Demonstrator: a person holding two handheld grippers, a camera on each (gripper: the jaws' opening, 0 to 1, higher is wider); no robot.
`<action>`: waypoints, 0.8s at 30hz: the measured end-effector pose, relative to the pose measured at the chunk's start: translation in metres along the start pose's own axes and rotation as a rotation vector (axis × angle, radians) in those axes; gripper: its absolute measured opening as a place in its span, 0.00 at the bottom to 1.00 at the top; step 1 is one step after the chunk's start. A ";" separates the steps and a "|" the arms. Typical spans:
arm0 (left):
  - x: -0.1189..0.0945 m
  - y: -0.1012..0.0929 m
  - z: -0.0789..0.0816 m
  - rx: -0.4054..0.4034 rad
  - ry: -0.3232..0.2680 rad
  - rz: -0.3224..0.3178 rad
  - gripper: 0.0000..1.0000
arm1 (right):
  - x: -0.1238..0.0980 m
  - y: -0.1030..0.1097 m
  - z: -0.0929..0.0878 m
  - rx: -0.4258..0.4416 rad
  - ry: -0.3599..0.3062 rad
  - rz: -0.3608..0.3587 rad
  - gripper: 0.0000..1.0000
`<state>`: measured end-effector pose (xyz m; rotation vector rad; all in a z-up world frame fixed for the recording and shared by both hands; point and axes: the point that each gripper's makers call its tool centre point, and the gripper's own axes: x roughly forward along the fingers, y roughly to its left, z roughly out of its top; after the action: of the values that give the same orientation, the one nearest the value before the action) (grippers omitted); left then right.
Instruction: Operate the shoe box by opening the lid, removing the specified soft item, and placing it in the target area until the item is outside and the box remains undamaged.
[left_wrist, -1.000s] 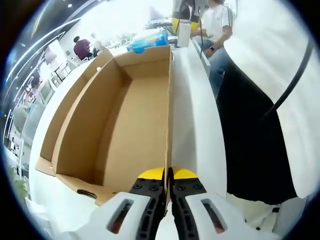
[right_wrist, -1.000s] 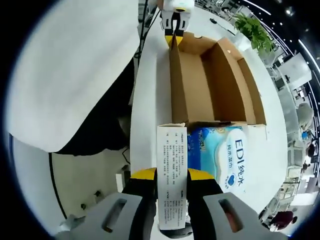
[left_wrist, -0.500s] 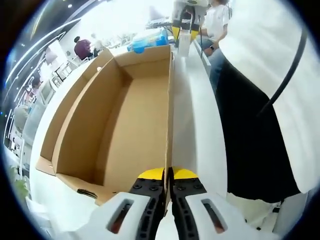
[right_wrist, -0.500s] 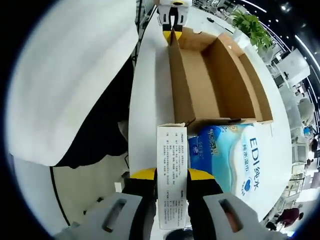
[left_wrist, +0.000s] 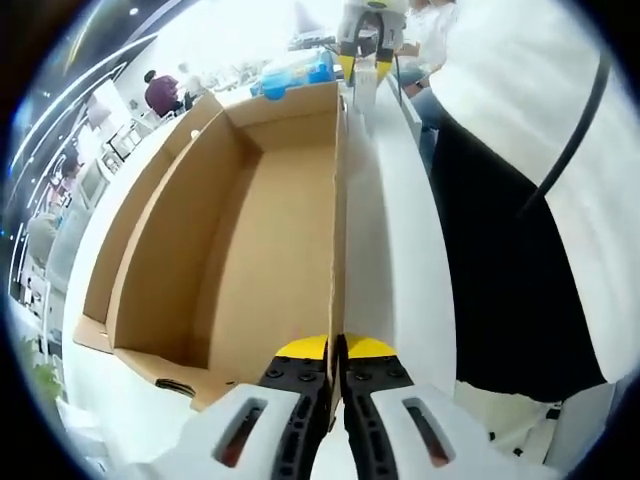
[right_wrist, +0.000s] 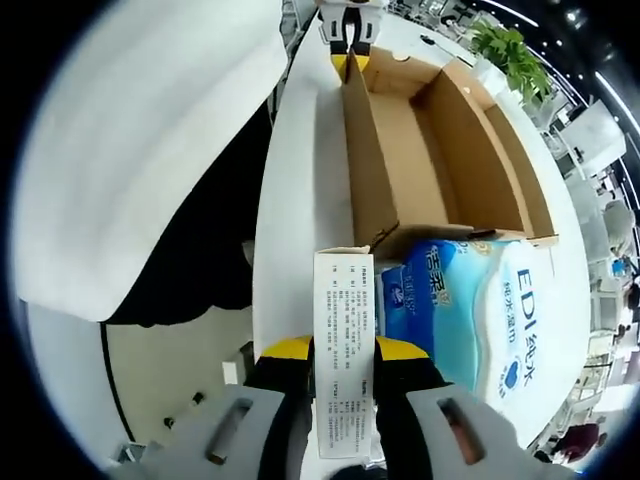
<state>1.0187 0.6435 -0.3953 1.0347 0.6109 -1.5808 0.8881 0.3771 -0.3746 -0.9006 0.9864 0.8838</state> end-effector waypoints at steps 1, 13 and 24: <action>0.000 0.000 0.000 0.001 0.000 -0.002 0.02 | 0.001 0.001 -0.001 -0.001 0.001 0.004 0.20; 0.001 0.000 -0.005 -0.002 0.015 -0.004 0.02 | 0.010 0.001 -0.004 0.019 0.002 0.017 0.20; -0.003 0.000 -0.011 0.016 0.063 0.017 0.03 | 0.015 -0.001 -0.005 0.027 -0.011 0.013 0.20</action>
<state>1.0217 0.6540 -0.3984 1.1023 0.6312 -1.5458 0.8915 0.3752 -0.3896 -0.8666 0.9938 0.8830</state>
